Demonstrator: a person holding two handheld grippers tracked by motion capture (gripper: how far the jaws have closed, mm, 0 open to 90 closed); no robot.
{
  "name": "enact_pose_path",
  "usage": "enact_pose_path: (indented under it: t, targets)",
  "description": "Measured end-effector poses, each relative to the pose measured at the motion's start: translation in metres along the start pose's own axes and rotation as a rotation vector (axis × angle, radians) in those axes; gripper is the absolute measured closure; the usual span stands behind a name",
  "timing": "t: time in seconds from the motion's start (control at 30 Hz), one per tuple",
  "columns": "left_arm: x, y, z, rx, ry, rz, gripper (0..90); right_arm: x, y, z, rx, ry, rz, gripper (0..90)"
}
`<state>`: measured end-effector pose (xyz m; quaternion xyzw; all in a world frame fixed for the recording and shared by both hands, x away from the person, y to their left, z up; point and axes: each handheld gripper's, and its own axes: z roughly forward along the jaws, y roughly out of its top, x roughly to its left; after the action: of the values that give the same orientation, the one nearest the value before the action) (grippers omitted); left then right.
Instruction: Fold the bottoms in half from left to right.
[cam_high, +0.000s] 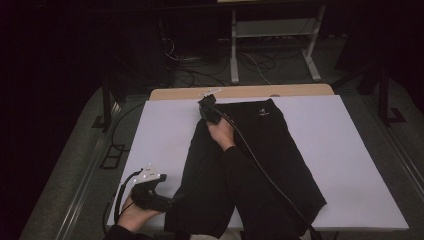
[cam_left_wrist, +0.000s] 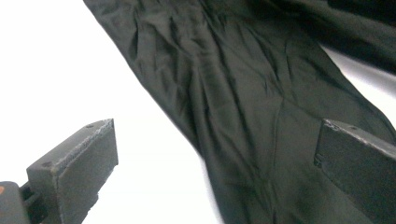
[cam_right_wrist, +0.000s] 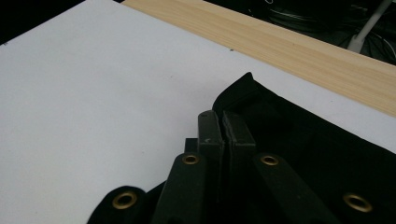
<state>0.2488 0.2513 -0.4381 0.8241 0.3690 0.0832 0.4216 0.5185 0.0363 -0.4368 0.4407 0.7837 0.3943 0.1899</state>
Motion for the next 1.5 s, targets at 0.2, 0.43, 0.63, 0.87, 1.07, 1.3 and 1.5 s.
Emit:
enact_pose_path:
  t: [0.2, 0.43, 0.63, 0.87, 1.07, 1.3, 1.5]
  targets:
    - [0.004, -0.007, -0.006, 0.014, -0.012, -0.019, 0.0, -0.001, 0.001, -0.003, -0.008, -0.005, -0.003, 85.9]
    - [0.007, -0.015, -0.011, 0.035, -0.031, -0.023, 0.1, -0.004, 0.001, -0.005, -0.011, -0.009, -0.005, 85.9]
    - [0.011, -0.021, -0.014, 0.034, -0.106, -0.04, 7.6, -0.005, 0.0, -0.006, -0.014, -0.013, -0.002, 85.8]
    - [0.011, -0.026, -0.01, 0.055, -0.136, -0.03, 16.2, -0.005, 0.0, -0.005, -0.015, -0.013, -0.004, 85.8]
    - [0.008, -0.024, -0.007, 0.053, -0.17, -0.043, 29.0, -0.005, 0.0, -0.005, -0.011, -0.012, -0.007, 85.8]
    - [0.009, -0.023, -0.007, 0.078, -0.193, -0.078, 55.6, -0.005, 0.0, -0.006, -0.012, -0.009, -0.007, 85.8]
    - [0.01, -0.022, -0.005, 0.101, -0.173, -0.092, 77.8, -0.004, -0.001, -0.005, -0.013, -0.007, -0.009, 85.8]
